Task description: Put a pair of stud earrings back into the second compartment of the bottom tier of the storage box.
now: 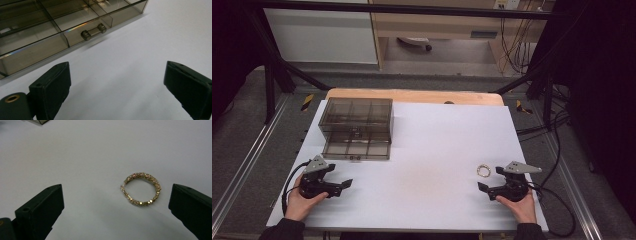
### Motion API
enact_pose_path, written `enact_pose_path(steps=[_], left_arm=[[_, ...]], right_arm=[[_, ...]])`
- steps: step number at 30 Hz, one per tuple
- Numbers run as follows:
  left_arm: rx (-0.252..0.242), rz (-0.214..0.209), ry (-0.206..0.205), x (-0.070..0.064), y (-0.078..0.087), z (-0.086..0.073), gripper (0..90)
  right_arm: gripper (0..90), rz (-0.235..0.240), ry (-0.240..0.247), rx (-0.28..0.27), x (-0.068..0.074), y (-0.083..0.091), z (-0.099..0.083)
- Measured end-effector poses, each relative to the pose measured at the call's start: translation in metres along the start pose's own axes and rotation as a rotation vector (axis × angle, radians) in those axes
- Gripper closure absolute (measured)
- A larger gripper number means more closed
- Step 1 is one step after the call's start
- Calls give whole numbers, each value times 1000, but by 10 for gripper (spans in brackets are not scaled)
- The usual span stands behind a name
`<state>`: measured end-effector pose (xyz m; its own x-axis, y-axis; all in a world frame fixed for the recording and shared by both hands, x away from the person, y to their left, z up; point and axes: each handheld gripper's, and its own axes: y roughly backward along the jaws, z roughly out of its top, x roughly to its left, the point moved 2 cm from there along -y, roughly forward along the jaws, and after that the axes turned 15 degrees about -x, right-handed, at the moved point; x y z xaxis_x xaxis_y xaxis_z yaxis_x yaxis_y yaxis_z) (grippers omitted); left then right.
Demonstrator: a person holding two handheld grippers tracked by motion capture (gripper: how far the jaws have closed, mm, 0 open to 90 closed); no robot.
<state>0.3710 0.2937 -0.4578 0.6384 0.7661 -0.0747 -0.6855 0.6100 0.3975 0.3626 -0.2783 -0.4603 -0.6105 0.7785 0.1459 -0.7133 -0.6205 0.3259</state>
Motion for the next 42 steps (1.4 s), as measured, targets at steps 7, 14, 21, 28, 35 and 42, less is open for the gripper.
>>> enact_pose_path(steps=[7, 14, 21, 28, 35, 42], left_arm=[[9, -4, -13, -5, -3, 2, 71], [17, -7, -23, -11, -9, 5, 71], [19, -24, -38, -22, -16, 10, 72], [26, -36, -43, -35, -26, 18, 75], [25, -68, -52, -53, -39, 29, 78], [18, -98, -77, -73, -57, 44, 78]], right_arm=[[6, 5, -6, 9, 1, 1, 0], [5, 10, 3, 11, 0, 1, -1], [6, 11, 0, 18, 1, 0, -1], [6, 11, 8, 29, 1, 0, -1], [6, 11, 10, 34, 2, 0, -1], [6, 18, 15, 34, 4, 0, -1]])
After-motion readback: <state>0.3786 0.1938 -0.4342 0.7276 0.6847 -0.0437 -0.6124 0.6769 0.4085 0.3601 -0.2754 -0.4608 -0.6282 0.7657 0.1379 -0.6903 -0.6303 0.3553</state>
